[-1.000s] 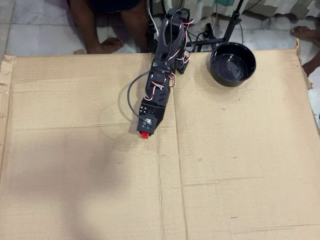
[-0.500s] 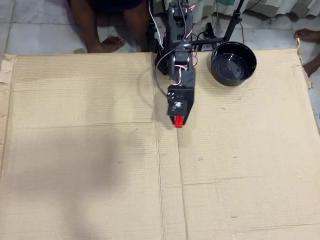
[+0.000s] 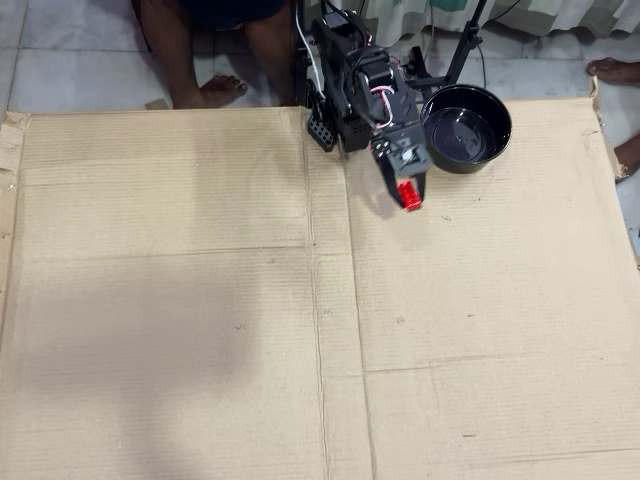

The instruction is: Grasp a lego block and put it in the bin.

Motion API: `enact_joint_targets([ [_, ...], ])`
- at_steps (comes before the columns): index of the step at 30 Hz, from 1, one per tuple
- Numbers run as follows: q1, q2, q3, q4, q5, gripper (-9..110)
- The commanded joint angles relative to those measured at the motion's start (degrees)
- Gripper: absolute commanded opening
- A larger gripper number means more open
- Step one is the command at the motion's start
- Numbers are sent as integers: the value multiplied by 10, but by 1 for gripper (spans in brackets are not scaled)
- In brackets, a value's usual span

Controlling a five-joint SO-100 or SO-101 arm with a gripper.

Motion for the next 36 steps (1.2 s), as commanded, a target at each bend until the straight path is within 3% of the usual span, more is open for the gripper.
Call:
enact_joint_targets([
  [1,-40,68,22,1,6,0],
  [14,-271,222,73,2,64,0],
  [36,-555,250,114,1,91,0],
])
